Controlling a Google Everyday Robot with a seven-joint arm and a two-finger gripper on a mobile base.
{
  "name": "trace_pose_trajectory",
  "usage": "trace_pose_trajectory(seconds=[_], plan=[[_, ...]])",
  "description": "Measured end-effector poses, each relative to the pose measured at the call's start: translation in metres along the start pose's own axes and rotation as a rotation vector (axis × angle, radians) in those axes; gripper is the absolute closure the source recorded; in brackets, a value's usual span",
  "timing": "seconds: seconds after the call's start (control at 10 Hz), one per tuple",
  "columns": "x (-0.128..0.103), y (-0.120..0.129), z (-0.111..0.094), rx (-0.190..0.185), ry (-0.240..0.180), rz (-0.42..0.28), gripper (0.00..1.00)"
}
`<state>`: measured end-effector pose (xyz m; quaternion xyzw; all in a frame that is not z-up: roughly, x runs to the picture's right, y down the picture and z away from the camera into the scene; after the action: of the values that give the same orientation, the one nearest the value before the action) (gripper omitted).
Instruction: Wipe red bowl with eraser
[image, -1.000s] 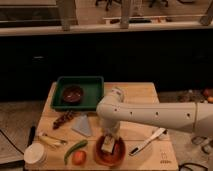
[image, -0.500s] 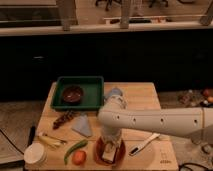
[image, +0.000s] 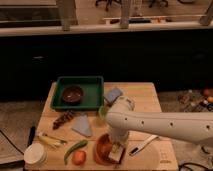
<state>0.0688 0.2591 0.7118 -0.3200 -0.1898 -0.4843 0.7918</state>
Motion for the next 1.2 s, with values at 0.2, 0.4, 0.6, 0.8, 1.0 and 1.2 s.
trace_pose_trajectory(seconds=[0.2,0.4,0.6,0.8,1.0,1.2], plan=[[0.021,-0.007,-0.001,-0.01,0.008,-0.004,1.0],[0.036,-0.021,-0.001,-0.007,0.008,-0.027,1.0],[0.034,-0.039,-0.002,-0.001,0.005,-0.072,1.0],[0.026,-0.055,-0.001,0.005,-0.01,-0.133,1.0],[0.004,-0.069,0.001,0.017,-0.041,-0.198,1.0],[-0.016,-0.064,0.003,0.029,-0.062,-0.215,1.0]])
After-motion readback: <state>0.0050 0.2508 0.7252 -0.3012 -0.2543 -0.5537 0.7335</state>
